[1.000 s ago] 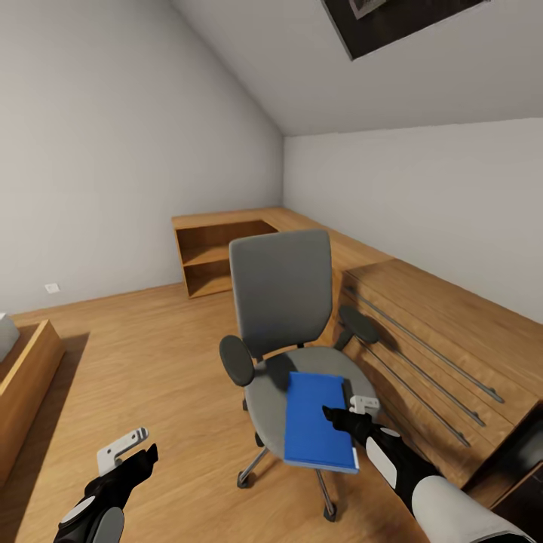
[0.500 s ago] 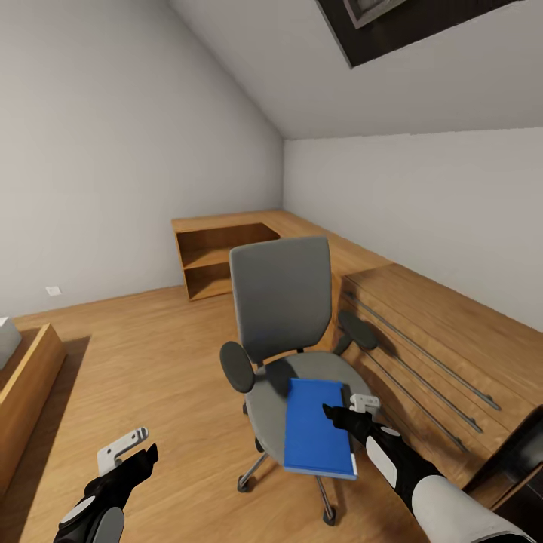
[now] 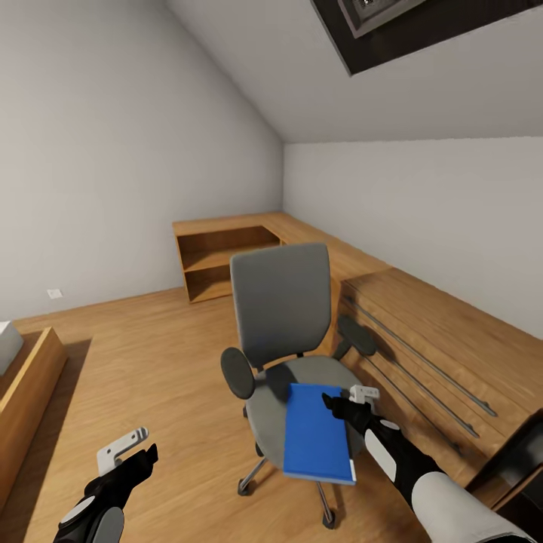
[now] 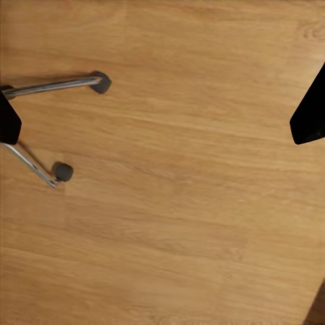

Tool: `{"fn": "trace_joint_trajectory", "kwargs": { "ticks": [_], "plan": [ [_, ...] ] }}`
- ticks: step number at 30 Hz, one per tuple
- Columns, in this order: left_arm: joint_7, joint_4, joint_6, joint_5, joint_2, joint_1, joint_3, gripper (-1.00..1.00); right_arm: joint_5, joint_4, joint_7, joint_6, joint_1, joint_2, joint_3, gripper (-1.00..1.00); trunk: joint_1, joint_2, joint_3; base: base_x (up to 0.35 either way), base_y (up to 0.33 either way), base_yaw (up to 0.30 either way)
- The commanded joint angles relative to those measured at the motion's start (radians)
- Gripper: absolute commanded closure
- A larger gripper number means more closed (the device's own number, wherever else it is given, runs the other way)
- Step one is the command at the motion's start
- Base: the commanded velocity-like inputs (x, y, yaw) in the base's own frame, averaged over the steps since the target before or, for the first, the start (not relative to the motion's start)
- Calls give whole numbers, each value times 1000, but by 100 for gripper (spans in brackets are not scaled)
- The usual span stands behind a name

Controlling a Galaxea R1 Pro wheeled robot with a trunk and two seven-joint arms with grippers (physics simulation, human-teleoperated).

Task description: In the bedroom, organize the workspace by keeping the computer under the desk, ensuring the monitor is on the desk, placing the keyboard on the desk next to the monitor, placing the mouse on the desk next to the keyboard, moving the folder from the swivel chair onto the desk next to the mouse, stacking the notebook on top of the folder with the pen on top of the notebook, and positioning the swivel chair next to the desk.

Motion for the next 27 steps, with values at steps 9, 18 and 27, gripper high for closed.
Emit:
{"fn": "trace_joint_trajectory", "kwargs": {
  "ticks": [9,18,27],
  "plan": [
    [6,-2,2,11,-1,0,1,-100,-10,-234,-208,26,62,-1,7,-100,-35,63,28,0,0,0],
    [6,-2,2,11,-1,0,1,-100,-18,-611,-318,229,237,-1,6,-100,-54,98,43,0,0,0],
    [6,-2,2,11,-1,0,1,-100,-108,-838,-332,333,356,-4,5,-100,-54,98,43,0,0,0]
  ]
}}
